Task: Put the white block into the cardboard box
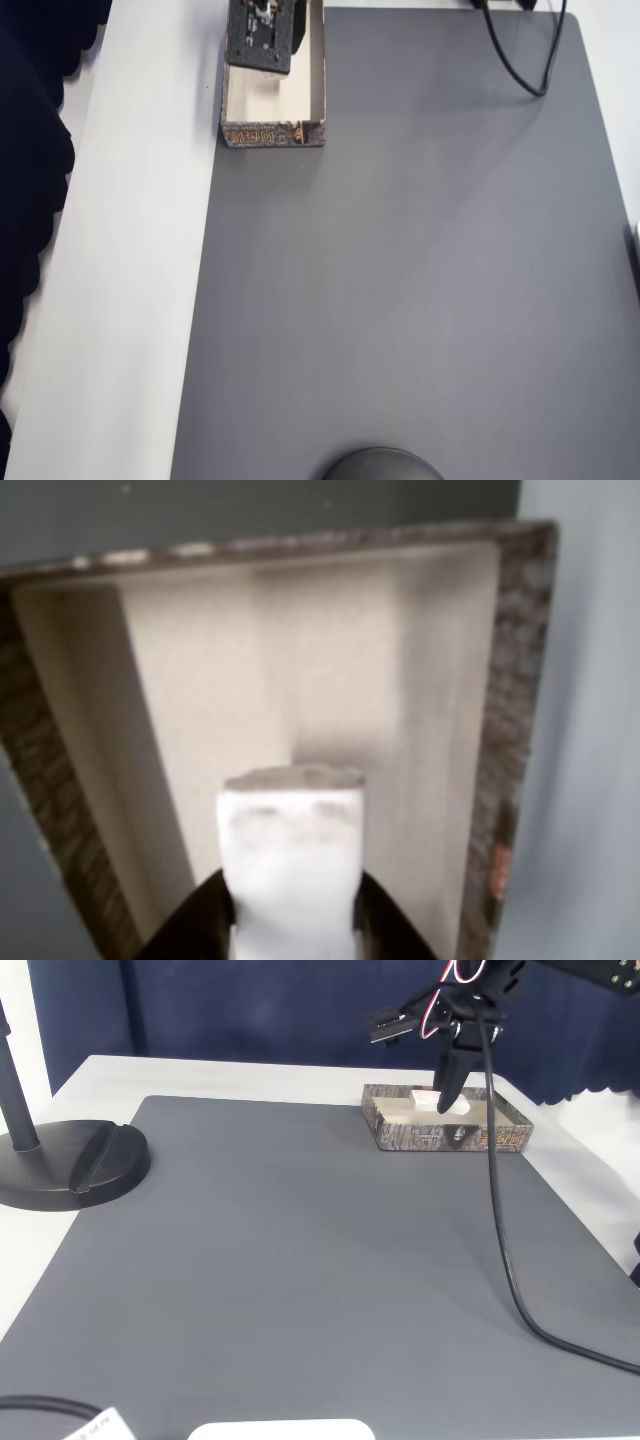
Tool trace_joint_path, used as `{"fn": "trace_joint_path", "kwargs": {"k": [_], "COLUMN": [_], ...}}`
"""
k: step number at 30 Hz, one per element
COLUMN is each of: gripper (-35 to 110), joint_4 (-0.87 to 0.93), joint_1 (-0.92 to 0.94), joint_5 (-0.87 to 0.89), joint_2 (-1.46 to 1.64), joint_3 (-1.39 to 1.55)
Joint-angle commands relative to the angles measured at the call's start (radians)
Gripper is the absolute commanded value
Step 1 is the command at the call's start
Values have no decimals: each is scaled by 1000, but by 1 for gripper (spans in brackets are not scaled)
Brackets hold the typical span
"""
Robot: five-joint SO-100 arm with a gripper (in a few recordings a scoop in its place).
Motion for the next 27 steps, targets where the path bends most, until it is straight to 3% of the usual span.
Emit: {"fn": "trace_joint_path", "kwargs": {"k": [1,13,27], "gripper": [-2,-2,-2], "joint_4": [8,25,25], "joint_1": [0,-6,-8], "joint_5": [11,110,110], "joint_2": [0,-77,-127], "joint_3": [-89,-155,-202]}}
